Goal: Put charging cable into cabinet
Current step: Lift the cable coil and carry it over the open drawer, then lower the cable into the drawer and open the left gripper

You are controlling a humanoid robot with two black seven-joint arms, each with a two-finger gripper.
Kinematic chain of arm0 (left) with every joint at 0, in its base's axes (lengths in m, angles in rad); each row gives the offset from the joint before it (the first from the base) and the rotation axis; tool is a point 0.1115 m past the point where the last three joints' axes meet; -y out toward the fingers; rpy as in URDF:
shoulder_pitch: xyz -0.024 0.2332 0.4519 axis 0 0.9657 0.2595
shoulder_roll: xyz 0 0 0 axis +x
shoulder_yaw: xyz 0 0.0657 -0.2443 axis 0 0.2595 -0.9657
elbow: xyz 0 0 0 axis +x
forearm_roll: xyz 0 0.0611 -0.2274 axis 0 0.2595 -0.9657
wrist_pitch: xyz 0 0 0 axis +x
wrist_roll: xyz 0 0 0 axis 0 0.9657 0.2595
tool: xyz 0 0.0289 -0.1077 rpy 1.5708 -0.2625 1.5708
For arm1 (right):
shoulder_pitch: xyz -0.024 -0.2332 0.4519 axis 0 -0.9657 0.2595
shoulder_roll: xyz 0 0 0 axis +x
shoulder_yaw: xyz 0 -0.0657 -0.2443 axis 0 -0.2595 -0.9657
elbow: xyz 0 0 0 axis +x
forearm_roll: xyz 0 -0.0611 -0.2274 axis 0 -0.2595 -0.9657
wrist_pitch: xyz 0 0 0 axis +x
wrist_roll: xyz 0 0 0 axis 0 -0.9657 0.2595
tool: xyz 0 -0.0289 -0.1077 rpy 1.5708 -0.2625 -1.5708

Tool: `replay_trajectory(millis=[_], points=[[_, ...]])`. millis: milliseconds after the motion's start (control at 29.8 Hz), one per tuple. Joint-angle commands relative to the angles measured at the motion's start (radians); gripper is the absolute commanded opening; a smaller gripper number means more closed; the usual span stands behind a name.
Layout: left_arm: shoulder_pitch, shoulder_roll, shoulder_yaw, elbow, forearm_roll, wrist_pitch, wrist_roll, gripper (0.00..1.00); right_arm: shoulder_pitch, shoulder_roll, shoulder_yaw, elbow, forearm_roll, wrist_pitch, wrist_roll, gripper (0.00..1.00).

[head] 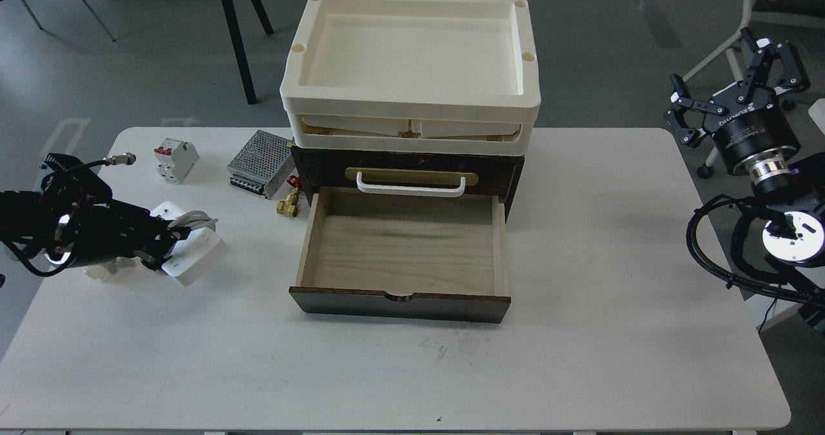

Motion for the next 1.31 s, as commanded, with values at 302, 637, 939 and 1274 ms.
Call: replay_trajectory(millis=[302,637,939,1274], points=[[-0.059,0.087,-0.053,-0.483,-0.685,-0.165,0.0,0.0,-0.007,0.0,0.001,0.0,0.0,0.0,0.0,1.0],[-0.058,-0.214,-0.041,-0.187,-0.794,-0.212,0.0,0.0,-0.019,-0.011,0.004,-0.002,0.0,0.0,0.0,1.0],[-0.052,-0.324,-0.018,0.003,-0.794,-0.244,0.0,0.0,-0.045,-0.012,0.014,0.0,0.0,0.0,0.0,1.0],[-0.052,-0.436,-0.005,0.166,-0.796,-0.244,0.0,0.1,-0.053,-0.012,0.028,0.0,0.0,0.002,0.0,1.0]])
